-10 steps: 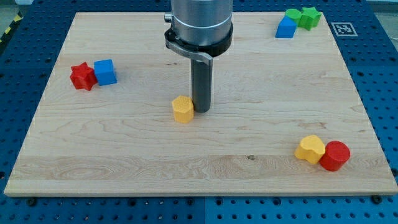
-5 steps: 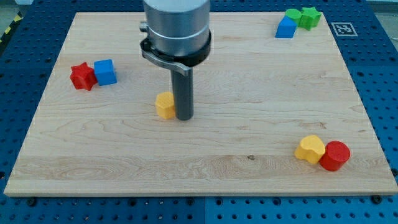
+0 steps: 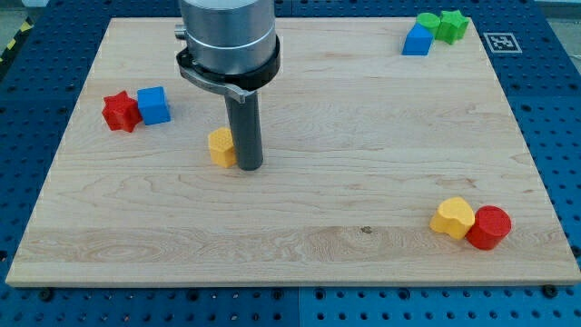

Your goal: Slide the yellow hexagon to center left

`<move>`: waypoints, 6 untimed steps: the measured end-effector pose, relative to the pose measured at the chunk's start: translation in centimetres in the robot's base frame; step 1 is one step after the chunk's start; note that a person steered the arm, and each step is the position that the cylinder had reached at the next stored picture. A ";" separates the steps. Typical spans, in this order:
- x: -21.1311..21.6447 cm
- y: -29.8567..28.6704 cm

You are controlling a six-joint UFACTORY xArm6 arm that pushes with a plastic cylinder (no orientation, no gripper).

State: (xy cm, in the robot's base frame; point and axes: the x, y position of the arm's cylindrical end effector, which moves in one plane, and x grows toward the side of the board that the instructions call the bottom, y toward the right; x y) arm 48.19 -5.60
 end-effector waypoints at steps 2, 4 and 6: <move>-1.4 -1.9; -2.2 -4.6; -3.0 -7.7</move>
